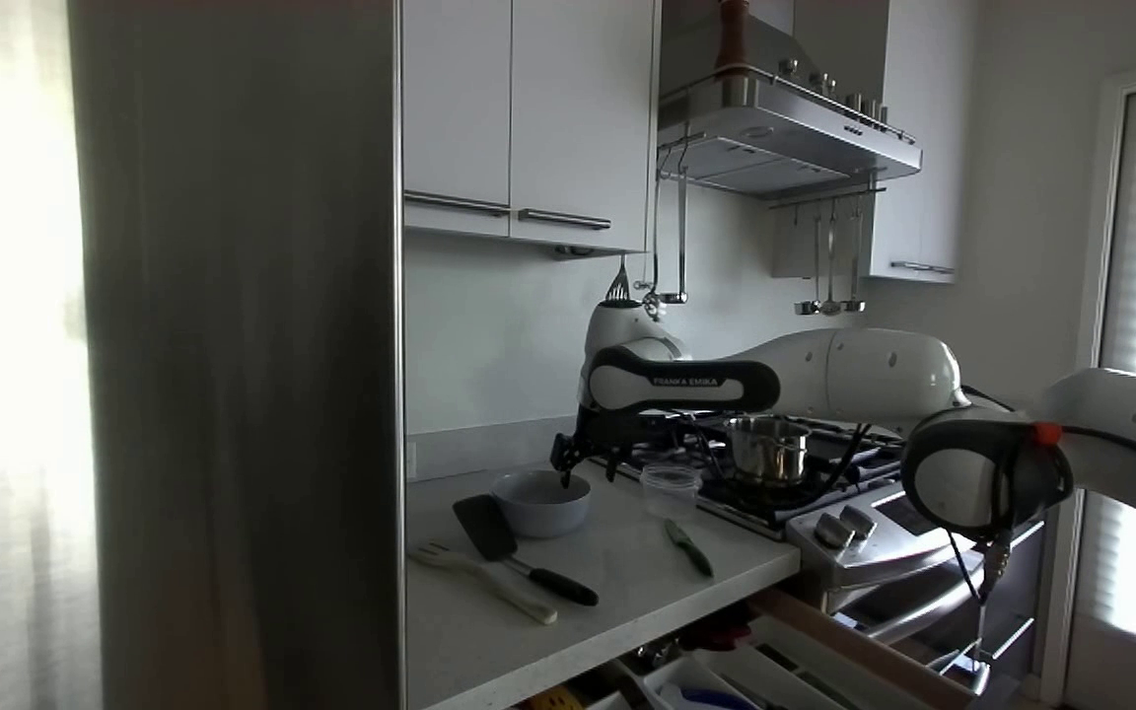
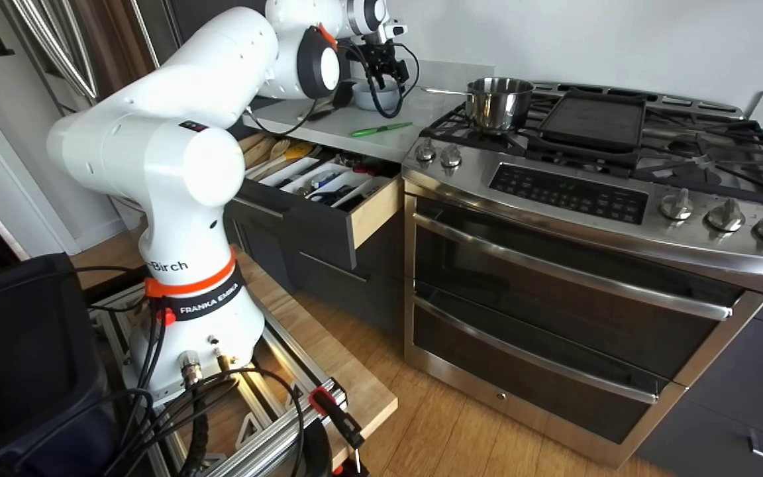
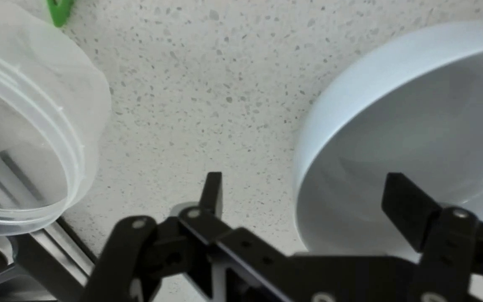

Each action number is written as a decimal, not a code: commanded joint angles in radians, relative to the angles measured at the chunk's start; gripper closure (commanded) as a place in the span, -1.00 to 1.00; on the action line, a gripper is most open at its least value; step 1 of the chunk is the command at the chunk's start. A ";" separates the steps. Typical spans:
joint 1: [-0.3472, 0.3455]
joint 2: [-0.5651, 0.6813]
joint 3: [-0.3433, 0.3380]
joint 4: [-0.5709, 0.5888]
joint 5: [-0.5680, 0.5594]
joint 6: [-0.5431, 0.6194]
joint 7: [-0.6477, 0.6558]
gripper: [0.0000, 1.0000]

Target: Pick up the clear lunch box and put it on the right side of the kitchen counter, pick up the gray bowl and move it forward onto the kitchen counter

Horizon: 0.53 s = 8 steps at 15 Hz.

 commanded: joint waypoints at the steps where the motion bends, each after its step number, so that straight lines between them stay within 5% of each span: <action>1: 0.000 0.035 -0.003 0.020 0.014 0.022 0.029 -0.45; 8: -0.004 0.023 0.020 0.007 0.042 -0.015 0.005 0.57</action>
